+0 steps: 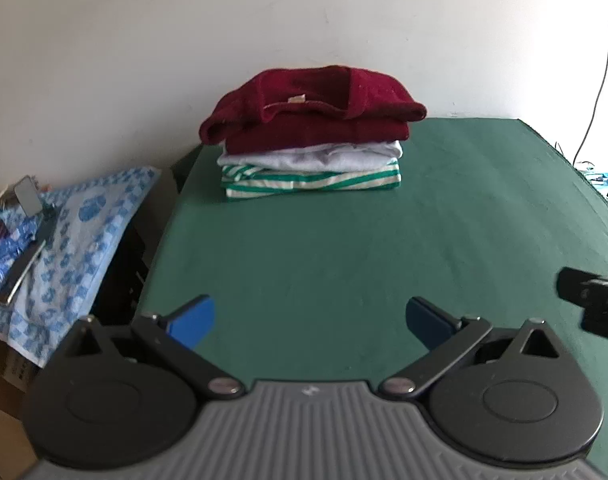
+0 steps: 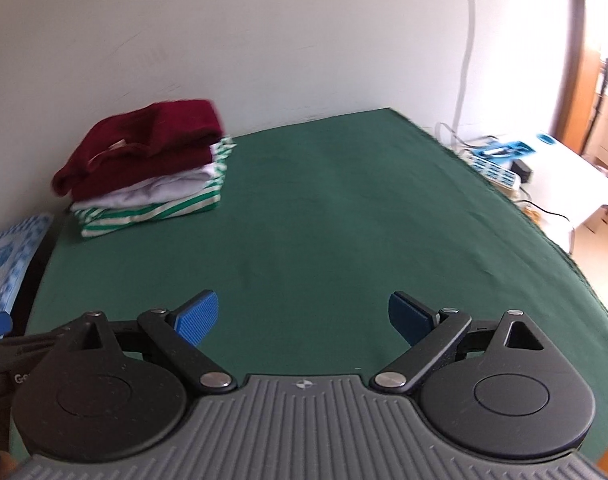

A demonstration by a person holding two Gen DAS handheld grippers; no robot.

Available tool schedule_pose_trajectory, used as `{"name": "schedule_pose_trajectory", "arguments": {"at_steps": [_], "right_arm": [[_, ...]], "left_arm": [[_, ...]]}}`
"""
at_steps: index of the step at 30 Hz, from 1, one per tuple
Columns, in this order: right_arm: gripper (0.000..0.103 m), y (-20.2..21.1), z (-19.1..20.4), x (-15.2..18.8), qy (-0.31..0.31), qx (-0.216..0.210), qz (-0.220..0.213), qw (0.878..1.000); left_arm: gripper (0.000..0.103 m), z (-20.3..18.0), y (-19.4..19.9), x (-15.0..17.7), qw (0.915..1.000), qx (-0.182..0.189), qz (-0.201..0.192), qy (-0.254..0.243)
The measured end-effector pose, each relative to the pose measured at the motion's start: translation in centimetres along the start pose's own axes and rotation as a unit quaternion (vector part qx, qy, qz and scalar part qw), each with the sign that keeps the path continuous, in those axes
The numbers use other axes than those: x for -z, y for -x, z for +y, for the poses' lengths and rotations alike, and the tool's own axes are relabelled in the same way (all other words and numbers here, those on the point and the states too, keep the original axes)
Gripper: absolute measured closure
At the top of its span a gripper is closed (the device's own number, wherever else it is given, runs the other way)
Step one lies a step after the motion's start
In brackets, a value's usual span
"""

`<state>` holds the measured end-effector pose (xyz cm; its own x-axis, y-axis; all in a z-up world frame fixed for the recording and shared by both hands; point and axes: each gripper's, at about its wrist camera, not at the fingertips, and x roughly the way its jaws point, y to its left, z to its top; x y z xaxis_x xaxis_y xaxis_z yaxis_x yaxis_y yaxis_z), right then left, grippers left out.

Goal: Fold clothes

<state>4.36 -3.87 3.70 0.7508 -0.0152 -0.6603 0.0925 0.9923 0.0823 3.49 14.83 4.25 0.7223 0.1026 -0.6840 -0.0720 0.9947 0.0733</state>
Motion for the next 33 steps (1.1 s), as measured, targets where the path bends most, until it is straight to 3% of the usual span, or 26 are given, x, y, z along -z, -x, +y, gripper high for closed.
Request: {"name": "schedule_pose_trajectory", "arguments": {"at_steps": [6, 13, 18, 25, 33], "right_arm": [[0.009, -0.7, 2.0, 0.1, 0.024, -0.031, 0.013, 0.999], [0.009, -0.8, 3.9, 0.0, 0.040, -0.064, 0.013, 0.997], [0.009, -0.8, 4.9, 0.0, 0.052, -0.071, 0.014, 0.996], [0.009, -0.7, 6.1, -0.1, 0.066, -0.078, 0.011, 0.995], [0.009, -1.1, 7.2, -0.1, 0.078, -0.077, 0.017, 0.994]], "left_arm": [[0.001, 1.9, -0.6, -0.2, 0.9996, 0.000, 0.021, 0.017], [0.001, 5.1, -1.5, 0.1, 0.9970, 0.026, 0.031, 0.066], [0.001, 5.9, -0.8, 0.7, 0.9965, 0.008, -0.008, 0.083], [0.001, 7.2, -1.8, 0.8, 0.9953, 0.000, 0.018, 0.095], [0.001, 7.5, -1.5, 1.2, 0.9964, -0.028, 0.005, 0.080]]}}
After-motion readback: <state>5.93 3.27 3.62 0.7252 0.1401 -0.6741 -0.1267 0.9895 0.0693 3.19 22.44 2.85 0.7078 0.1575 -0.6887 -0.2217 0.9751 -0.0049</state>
